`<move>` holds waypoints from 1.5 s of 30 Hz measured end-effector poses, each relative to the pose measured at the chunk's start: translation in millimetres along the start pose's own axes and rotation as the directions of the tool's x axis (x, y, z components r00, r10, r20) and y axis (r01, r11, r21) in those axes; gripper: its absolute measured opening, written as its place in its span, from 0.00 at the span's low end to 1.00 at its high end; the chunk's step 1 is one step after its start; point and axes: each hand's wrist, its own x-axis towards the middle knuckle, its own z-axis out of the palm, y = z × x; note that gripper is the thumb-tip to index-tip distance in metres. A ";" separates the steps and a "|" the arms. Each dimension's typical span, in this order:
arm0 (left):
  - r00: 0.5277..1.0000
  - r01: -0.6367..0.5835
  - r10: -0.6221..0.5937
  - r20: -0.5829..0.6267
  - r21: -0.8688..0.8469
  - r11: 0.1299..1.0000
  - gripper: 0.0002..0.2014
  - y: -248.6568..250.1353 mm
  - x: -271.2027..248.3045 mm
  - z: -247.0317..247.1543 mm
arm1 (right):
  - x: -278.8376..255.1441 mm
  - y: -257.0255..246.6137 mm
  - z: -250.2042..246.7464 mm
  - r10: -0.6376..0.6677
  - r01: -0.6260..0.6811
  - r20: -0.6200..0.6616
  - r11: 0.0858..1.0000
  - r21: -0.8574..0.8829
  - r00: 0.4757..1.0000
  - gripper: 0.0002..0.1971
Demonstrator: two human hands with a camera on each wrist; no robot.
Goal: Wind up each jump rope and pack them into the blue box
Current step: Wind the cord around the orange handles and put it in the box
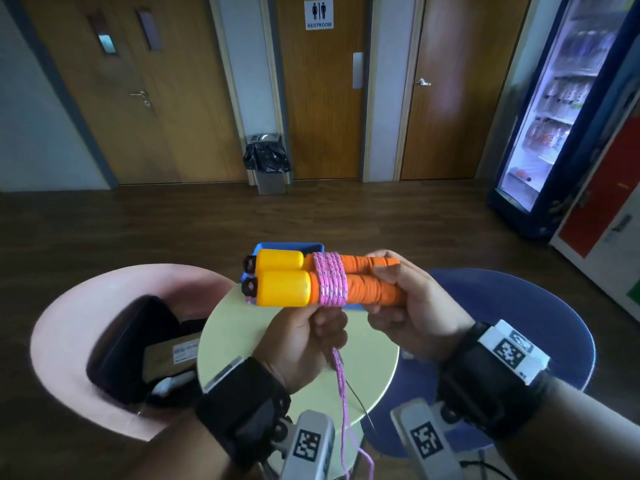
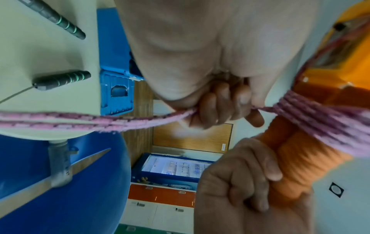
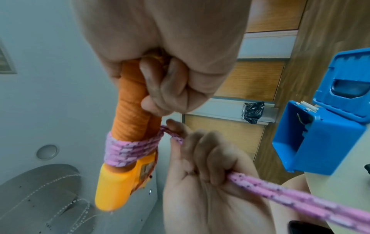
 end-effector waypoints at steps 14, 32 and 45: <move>0.945 -0.167 0.323 -0.042 0.789 0.591 0.15 35.0 16.6 -53.2 | 65.1 39.0 46.7 -0.093 0.067 -0.283 0.993 -0.099 0.955 0.02; 0.990 -0.140 0.072 0.120 0.893 0.427 0.14 145.2 97.3 -161.3 | 198.1 69.0 94.2 -0.502 0.019 -0.455 0.687 -0.727 0.736 0.04; 0.834 -0.524 -0.153 0.530 0.675 -0.520 0.16 195.7 142.2 -185.2 | 214.1 68.4 84.6 -0.316 -0.298 -0.363 0.234 -0.925 0.877 0.09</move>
